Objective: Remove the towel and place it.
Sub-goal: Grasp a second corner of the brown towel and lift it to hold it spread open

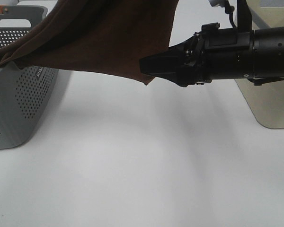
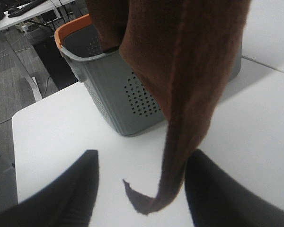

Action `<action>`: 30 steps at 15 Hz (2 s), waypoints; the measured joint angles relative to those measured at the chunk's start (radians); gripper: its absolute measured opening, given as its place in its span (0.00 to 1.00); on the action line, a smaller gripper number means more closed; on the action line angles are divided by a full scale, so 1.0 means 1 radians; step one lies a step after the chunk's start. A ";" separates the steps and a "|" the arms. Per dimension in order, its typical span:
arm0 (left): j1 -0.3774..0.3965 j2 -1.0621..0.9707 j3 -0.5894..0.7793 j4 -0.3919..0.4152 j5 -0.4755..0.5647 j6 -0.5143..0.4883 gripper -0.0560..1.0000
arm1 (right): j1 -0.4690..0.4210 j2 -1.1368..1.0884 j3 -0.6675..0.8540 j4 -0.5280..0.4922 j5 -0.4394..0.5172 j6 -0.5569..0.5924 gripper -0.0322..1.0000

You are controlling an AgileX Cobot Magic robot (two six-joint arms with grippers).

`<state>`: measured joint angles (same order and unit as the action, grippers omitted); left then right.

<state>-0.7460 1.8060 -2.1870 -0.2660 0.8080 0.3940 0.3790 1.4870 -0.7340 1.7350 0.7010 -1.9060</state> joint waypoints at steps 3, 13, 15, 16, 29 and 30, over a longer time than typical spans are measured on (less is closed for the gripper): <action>0.000 0.013 0.000 0.000 -0.026 -0.003 0.05 | 0.000 0.000 0.000 0.000 0.000 0.000 0.16; 0.051 0.077 0.000 0.410 0.003 -0.387 0.05 | 0.000 -0.145 -0.139 -0.706 -0.112 0.960 0.03; 0.080 0.123 0.000 0.411 0.037 -0.445 0.05 | 0.000 -0.150 -0.238 -1.044 -0.002 1.321 0.03; 0.096 0.153 0.000 0.409 0.050 -0.480 0.05 | 0.001 -0.150 -0.299 -1.232 0.086 1.502 0.03; 0.116 0.015 -0.188 0.510 0.168 -0.476 0.05 | 0.006 -0.153 -1.022 -1.805 0.390 1.894 0.03; 0.116 0.036 -0.188 0.538 0.214 -0.476 0.05 | 0.007 -0.142 -1.022 -1.803 0.386 1.894 0.03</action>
<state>-0.6300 1.8420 -2.3750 0.2720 1.0220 -0.0820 0.3860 1.3450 -1.7560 -0.0680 1.0870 -0.0120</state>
